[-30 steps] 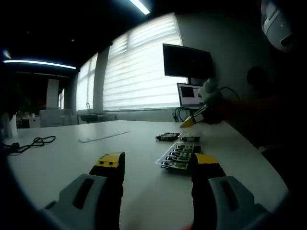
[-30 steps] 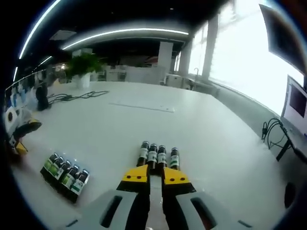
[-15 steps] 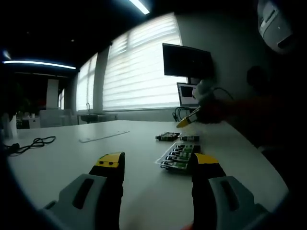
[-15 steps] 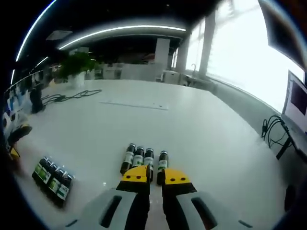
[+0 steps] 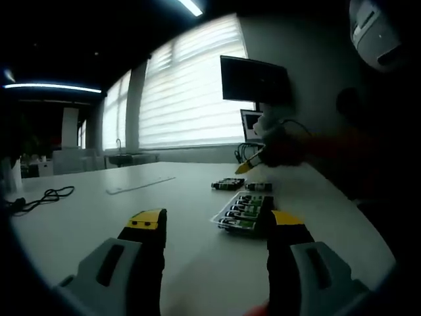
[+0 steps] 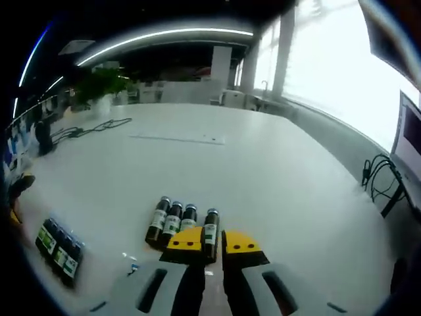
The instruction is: Grip medicine bottles put into box
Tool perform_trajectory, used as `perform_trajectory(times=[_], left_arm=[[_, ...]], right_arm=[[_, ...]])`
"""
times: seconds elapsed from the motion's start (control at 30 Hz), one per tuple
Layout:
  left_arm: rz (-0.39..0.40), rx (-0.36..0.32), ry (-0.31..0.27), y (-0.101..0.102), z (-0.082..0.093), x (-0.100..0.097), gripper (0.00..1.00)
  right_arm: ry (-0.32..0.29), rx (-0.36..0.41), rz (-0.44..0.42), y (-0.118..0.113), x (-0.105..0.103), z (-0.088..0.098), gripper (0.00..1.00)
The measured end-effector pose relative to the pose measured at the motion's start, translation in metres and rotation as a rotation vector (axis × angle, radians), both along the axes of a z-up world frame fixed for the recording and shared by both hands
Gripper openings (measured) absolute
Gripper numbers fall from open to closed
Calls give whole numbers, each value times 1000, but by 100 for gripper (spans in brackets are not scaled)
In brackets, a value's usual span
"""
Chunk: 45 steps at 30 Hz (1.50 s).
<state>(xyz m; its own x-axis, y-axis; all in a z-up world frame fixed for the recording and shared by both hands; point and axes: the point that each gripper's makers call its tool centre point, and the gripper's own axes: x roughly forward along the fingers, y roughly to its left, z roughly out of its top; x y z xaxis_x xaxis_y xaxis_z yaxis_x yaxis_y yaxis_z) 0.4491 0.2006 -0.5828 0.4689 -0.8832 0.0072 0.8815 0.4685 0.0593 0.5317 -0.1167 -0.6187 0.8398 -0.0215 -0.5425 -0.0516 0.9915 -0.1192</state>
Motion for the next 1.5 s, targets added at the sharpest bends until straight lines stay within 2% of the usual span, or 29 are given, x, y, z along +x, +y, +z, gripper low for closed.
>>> perform_trajectory(times=[0.07,0.17,0.3,0.37,0.47,0.53,0.7,0.93,1.2,1.4,1.5], left_arm=[[35,10,10,0,-3,6,54],[35,16,2,-1,-3,7,53],[45,-8,6,3,0,12,49],[34,-1,-20,2,2,11,46],[28,5,-44,-3,3,7,47],[28,-1,-45,-2,4,9,50],[33,-5,-27,-1,3,9,50],[26,-16,-39,1,4,7,36],[-21,-28,-47,-5,7,3,20],[-45,-11,-79,-8,6,0,12],[-55,-1,-118,-10,10,-1,10]], right_arm=[[9,1,0,-1,1,-3,6],[18,3,0,-2,3,-6,6],[20,3,2,-3,5,-6,7],[21,5,5,-2,7,-6,8],[31,4,11,0,9,-9,9],[35,7,12,0,10,-12,9],[49,6,11,0,12,-17,9],[62,7,7,-2,12,-23,9],[76,16,1,-5,14,-28,8],[81,22,-5,-6,13,-32,8],[79,14,-17,-8,14,-31,8]])
